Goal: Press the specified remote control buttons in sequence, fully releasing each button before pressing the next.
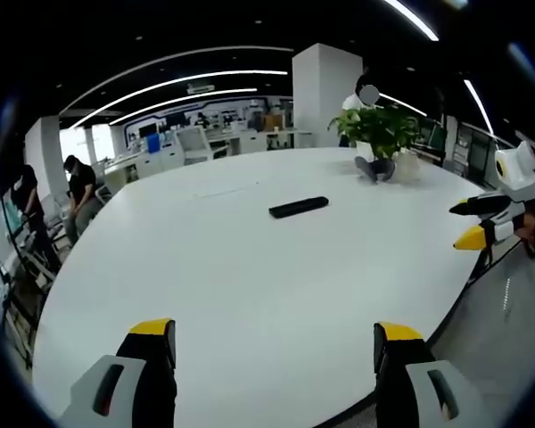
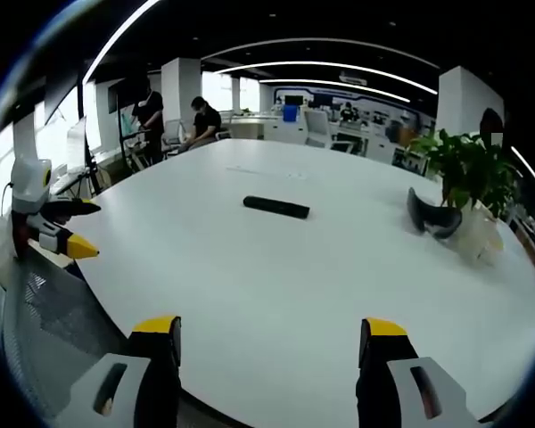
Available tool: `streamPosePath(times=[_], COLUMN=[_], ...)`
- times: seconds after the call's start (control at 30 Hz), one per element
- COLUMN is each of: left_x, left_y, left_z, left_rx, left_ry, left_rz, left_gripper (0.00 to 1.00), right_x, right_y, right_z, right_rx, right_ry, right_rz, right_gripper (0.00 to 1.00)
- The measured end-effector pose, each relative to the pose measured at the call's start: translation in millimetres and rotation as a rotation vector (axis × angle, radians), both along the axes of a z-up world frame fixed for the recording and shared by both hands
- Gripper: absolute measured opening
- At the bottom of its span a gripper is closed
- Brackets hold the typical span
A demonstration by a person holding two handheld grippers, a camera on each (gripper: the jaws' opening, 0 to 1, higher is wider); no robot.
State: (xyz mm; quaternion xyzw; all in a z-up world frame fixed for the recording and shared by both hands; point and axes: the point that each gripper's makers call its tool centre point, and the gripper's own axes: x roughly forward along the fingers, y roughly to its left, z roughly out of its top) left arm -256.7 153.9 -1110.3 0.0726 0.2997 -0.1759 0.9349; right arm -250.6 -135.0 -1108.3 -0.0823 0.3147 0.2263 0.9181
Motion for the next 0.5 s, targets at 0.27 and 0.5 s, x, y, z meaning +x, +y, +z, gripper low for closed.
streamPosePath(times=[0.27,0.5], left_x=[6.5,18.1], left_y=[-2.1,-5.7], left_z=[5.4,10.2], left_rx=[0.011,0.02], left_ry=[0.006,0.007], left_rz=[-0.025,-0.059], left_gripper=[0.96,0.95], right_x=[-0.3,0.2], right_y=[0.0,-0.5], right_z=[-0.9,-0.8], right_rx=[0.001,0.004], right_ry=[0.004,0.004], right_rz=[0.002,-0.003], right_gripper=[0.8,0.8])
